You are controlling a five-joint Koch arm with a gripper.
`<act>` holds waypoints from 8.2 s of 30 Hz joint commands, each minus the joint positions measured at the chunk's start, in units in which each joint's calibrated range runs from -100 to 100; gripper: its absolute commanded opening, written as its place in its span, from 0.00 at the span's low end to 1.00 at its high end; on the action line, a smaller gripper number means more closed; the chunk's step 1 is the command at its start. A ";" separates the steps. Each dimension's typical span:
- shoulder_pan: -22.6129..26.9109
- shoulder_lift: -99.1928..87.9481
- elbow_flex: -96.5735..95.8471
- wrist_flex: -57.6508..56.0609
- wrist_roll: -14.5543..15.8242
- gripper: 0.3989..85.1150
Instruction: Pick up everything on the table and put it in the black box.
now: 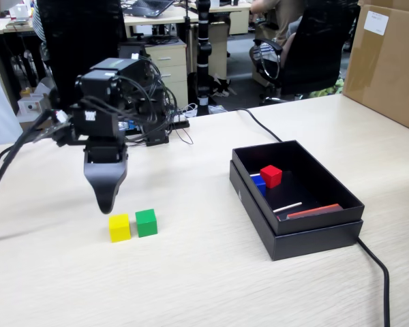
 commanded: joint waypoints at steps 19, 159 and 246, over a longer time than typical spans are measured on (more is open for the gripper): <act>0.34 18.91 13.57 1.77 -0.20 0.28; 28.28 -3.01 0.42 3.16 16.61 0.04; 9.96 -111.90 -135.11 75.73 3.32 0.58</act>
